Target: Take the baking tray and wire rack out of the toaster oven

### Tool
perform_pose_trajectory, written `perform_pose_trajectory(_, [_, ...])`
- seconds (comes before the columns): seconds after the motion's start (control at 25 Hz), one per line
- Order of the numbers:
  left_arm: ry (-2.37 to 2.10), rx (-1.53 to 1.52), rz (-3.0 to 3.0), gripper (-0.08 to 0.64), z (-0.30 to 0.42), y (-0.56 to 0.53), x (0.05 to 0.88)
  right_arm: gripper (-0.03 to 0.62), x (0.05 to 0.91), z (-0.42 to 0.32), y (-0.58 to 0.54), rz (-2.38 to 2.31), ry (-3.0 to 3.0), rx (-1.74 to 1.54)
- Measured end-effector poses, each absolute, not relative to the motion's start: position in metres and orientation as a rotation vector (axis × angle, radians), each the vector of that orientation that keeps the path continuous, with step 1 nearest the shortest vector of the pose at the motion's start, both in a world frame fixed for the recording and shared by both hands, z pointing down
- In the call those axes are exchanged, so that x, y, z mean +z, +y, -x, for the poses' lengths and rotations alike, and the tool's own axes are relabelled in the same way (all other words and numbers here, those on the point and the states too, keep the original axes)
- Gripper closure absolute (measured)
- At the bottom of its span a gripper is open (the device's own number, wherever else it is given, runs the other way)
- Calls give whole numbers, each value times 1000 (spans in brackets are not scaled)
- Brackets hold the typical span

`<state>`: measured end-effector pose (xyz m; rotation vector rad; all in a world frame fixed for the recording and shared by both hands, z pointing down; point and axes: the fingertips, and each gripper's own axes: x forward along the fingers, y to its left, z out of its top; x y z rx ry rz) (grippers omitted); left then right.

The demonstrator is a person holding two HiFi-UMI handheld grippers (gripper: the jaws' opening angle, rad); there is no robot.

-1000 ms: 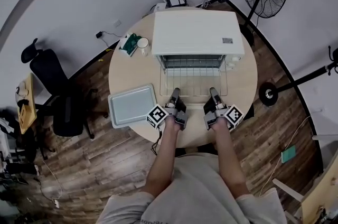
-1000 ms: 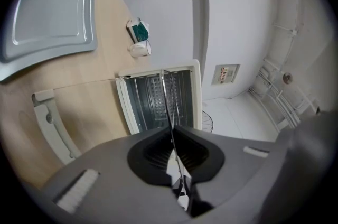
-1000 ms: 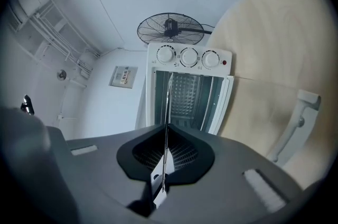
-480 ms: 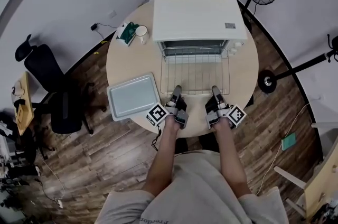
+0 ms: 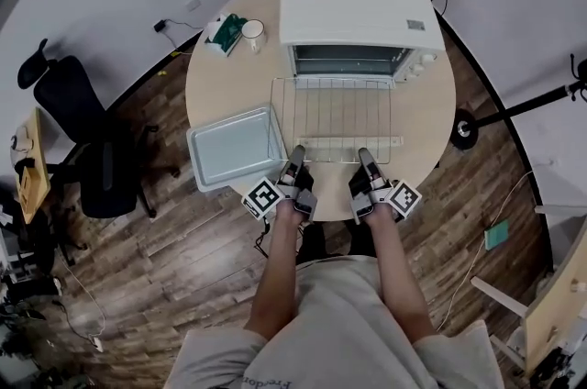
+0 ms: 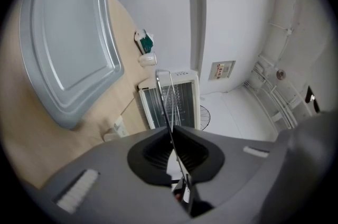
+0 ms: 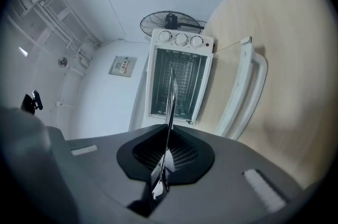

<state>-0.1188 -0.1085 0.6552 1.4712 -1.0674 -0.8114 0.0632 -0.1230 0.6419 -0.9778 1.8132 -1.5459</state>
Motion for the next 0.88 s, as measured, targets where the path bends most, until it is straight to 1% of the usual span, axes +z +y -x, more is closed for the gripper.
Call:
perform_pose_trajectory(0.24, [-1134,-874,-1449,506,174,-76,666,592,665,-5,-101,936,1904,-1661])
perform_pose_trajectory(0.52, [-1312,-901,-1379,506,259,-34,683,592,687,79,-82,862,2052,-1821])
perform_pose_trajectory(0.88, [-1417,-1036,-1179,506,330,28,713,591,709,172,-52,680,2142,-2032])
